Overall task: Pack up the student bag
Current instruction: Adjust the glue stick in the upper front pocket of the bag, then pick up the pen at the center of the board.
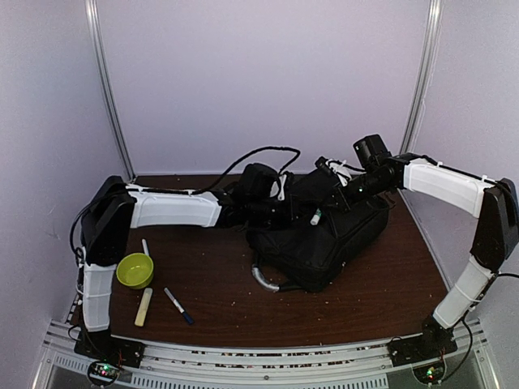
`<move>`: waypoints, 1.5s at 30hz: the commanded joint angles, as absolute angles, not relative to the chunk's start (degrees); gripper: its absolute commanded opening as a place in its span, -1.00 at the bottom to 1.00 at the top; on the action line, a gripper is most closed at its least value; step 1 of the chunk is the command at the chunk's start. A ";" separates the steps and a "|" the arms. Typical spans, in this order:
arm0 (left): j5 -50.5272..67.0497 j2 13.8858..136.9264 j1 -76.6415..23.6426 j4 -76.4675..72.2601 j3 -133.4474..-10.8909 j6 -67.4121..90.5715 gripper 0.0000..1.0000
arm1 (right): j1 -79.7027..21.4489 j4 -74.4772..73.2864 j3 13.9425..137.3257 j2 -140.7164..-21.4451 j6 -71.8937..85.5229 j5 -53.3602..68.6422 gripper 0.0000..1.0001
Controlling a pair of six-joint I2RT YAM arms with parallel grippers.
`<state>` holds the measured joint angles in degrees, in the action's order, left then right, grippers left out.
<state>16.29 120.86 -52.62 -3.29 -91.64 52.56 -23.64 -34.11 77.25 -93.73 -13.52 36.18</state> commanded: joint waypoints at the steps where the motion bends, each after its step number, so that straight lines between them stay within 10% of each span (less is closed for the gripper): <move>1: 12.81 115.08 -52.91 -1.87 -89.86 46.00 -0.93 | -23.73 -29.61 77.37 -90.44 -14.30 40.66 -1.00; 10: 0.71 103.52 -52.51 14.72 -84.90 31.63 -0.69 | -23.73 -30.23 77.36 -90.94 -14.76 40.97 -1.00; 18: -17.49 97.75 -42.32 42.30 -84.37 26.40 0.17 | -23.73 -30.50 77.13 -91.48 -15.03 41.17 -1.00; 28: -8.91 85.85 -19.62 44.65 -62.20 38.30 0.17 | -23.72 -30.58 76.91 -92.11 -15.23 42.18 -1.00; 45: -6.66 102.81 -9.08 40.51 -64.00 36.29 -0.07 | -23.73 -31.19 76.45 -92.12 -15.96 42.87 -1.00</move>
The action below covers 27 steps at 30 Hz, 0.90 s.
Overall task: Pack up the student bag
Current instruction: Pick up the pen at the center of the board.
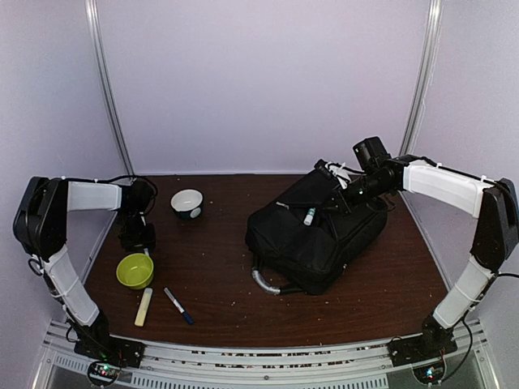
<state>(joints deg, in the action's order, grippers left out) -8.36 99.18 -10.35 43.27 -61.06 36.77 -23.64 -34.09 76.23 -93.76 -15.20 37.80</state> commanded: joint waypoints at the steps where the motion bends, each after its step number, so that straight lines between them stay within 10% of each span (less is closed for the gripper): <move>1: -6.83 103.42 -8.79 40.23 -64.16 36.32 -0.11 | -23.69 -31.20 76.39 -92.09 -15.91 42.90 -1.00; 18: 3.15 108.12 -6.76 42.00 -69.29 32.27 -0.87 | -23.73 -31.55 76.77 -92.43 -16.26 42.96 -1.00; 27: 7.29 107.51 -21.16 39.87 -70.34 33.06 -0.83 | -23.71 -31.55 76.99 -92.98 -16.09 43.26 -1.00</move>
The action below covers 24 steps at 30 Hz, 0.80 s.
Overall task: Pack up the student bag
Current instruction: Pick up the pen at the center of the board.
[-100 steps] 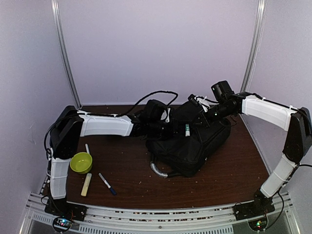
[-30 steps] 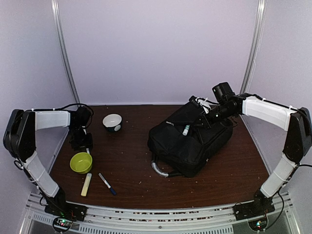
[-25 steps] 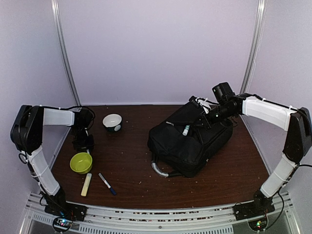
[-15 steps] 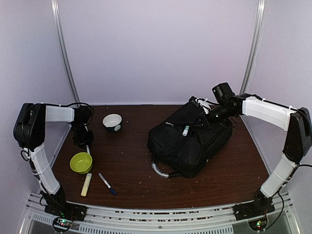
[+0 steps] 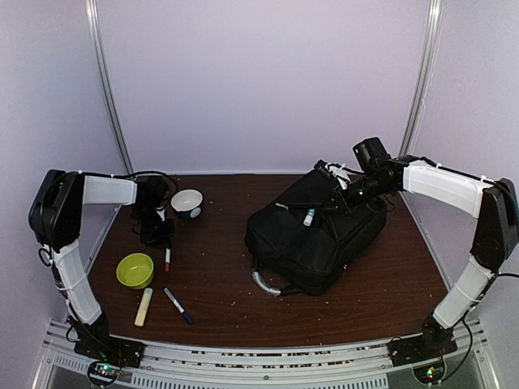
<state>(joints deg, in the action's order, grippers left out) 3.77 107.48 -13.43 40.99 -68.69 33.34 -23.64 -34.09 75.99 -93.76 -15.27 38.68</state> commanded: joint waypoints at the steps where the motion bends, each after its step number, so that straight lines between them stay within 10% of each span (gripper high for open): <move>1: 7.21 108.02 -23.12 39.78 -70.99 33.17 -0.84 | -23.73 -31.54 77.04 -93.03 -16.08 43.32 -1.00; 15: 9.35 101.32 -42.09 34.86 -88.86 32.24 -0.87 | -23.68 -31.43 77.13 -92.70 -15.40 43.70 -1.00; 24: 19.85 117.37 -47.48 28.62 -109.59 38.41 -0.85 | -23.77 -31.45 79.33 -92.87 -13.02 44.91 -1.00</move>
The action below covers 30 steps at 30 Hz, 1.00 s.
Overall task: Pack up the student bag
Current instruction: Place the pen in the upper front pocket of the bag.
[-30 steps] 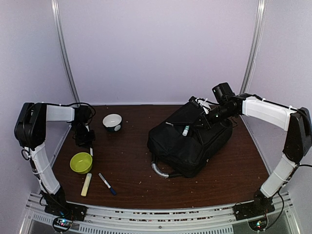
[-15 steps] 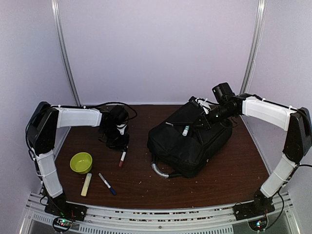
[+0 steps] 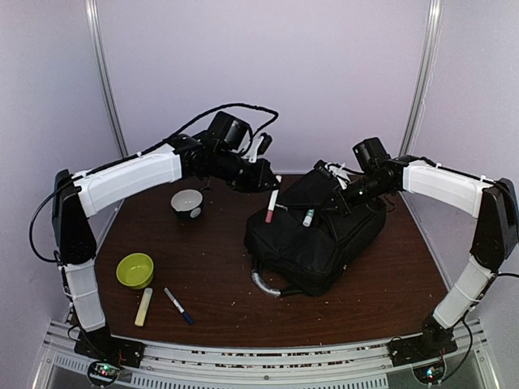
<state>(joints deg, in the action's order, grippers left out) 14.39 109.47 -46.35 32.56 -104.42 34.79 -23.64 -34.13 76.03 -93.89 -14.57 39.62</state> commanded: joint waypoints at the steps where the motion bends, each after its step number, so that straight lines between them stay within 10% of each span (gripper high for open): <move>1: 20.95 119.10 -47.91 28.40 -111.40 39.28 -0.85 | -23.81 -31.54 79.48 -92.73 -12.89 44.99 -1.00; 30: 17.06 133.44 -51.46 29.68 -117.72 48.34 -0.85 | -24.93 -31.47 80.26 -91.22 -11.78 45.72 -1.00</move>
